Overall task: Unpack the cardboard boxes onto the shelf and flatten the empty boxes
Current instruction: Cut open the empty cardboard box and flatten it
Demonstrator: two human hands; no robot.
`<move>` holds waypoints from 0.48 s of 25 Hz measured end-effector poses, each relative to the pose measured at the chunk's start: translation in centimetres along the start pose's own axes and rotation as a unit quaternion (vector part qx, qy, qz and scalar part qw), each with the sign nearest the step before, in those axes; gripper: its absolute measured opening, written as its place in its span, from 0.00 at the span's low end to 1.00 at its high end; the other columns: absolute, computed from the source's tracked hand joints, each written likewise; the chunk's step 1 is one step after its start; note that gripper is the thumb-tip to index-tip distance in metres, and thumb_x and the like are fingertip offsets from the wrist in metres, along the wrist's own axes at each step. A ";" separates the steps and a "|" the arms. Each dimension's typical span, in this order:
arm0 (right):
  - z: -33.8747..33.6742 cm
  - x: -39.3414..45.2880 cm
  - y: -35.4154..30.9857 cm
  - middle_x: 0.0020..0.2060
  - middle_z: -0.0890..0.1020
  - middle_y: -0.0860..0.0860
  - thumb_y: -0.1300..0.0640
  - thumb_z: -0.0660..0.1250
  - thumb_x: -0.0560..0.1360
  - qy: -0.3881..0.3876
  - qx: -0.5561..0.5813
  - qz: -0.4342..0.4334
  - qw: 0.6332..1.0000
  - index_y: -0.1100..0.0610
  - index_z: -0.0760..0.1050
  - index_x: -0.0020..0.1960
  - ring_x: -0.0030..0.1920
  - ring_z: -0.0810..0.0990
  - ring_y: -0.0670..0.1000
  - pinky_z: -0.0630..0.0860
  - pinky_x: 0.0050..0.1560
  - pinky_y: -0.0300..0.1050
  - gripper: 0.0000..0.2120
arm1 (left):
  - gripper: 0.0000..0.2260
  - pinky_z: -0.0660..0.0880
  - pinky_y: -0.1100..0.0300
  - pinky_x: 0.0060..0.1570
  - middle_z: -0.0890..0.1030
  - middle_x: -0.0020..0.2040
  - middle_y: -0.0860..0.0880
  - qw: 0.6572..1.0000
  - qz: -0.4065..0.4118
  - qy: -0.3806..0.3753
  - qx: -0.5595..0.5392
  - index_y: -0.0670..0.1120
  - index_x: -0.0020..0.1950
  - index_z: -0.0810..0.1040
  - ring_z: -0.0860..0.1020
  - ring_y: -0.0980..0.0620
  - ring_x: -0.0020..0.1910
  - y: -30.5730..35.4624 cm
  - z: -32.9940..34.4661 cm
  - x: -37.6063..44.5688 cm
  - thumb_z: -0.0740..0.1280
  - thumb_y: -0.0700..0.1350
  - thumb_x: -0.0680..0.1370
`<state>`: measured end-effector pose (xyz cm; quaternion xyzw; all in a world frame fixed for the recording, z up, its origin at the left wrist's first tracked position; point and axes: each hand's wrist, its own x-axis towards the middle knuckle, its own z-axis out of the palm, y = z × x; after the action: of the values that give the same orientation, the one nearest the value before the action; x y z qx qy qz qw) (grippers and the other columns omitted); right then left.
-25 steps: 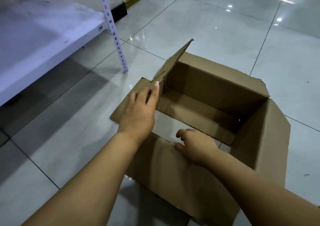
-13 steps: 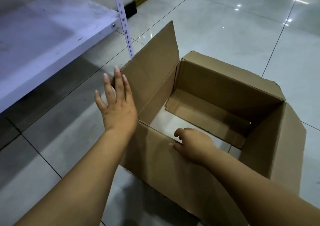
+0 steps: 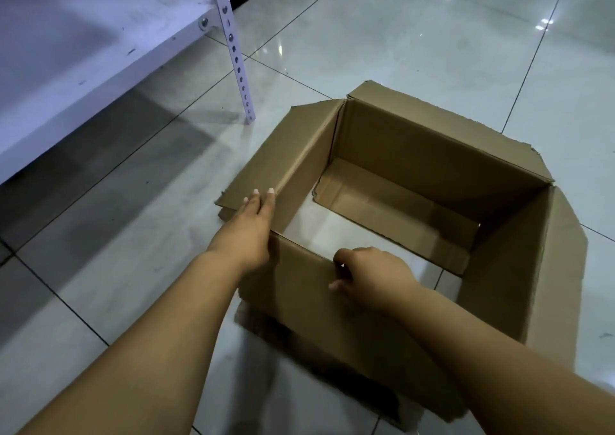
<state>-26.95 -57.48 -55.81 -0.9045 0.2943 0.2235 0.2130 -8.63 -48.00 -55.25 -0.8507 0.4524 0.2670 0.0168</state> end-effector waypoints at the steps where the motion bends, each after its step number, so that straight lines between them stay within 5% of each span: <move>1: 0.1 0.1 0.0 0.51 0.79 0.51 0.45 0.64 0.78 0.006 -0.002 0.000 1.000 0.52 0.72 0.57 0.52 0.77 0.55 0.77 0.50 0.49 0.14 | 0.40 0.61 0.54 0.70 0.45 0.79 0.45 1.000 0.003 0.010 -0.003 0.48 0.78 0.39 0.50 0.45 0.77 0.0 0.1 0.1 0.62 0.34 0.76; 7: 0.6 0.7 -0.3 0.50 0.79 0.53 0.51 0.60 0.80 0.061 -0.021 -0.017 0.998 0.53 0.71 0.57 0.51 0.77 0.58 0.71 0.44 0.47 0.08 | 0.33 0.72 0.52 0.56 0.67 0.70 0.41 0.996 -0.009 0.092 0.007 0.44 0.78 0.46 0.73 0.41 0.62 0.7 1.4 1.1 0.60 0.34 0.79; 9: 0.6 1.0 -0.3 0.50 0.79 0.53 0.50 0.61 0.80 0.074 -0.010 -0.012 0.997 0.53 0.72 0.56 0.51 0.77 0.58 0.71 0.43 0.47 0.10 | 0.33 0.70 0.51 0.60 0.64 0.73 0.40 0.995 -0.020 0.101 0.017 0.44 0.78 0.45 0.70 0.40 0.66 0.6 1.6 1.4 0.59 0.33 0.79; 12: 0.7 1.2 -0.3 0.50 0.80 0.52 0.45 0.63 0.78 0.085 0.024 -0.003 0.996 0.53 0.74 0.56 0.52 0.77 0.57 0.70 0.43 0.46 0.13 | 0.34 0.58 0.48 0.71 0.48 0.78 0.40 0.994 -0.026 0.097 0.041 0.45 0.78 0.45 0.52 0.38 0.76 1.1 1.4 1.2 0.58 0.31 0.78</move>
<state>-26.06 -57.47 -56.93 -0.9157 0.3141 0.1376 0.2095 -9.52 -49.16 -56.75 -0.8826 0.4404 0.1638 0.0147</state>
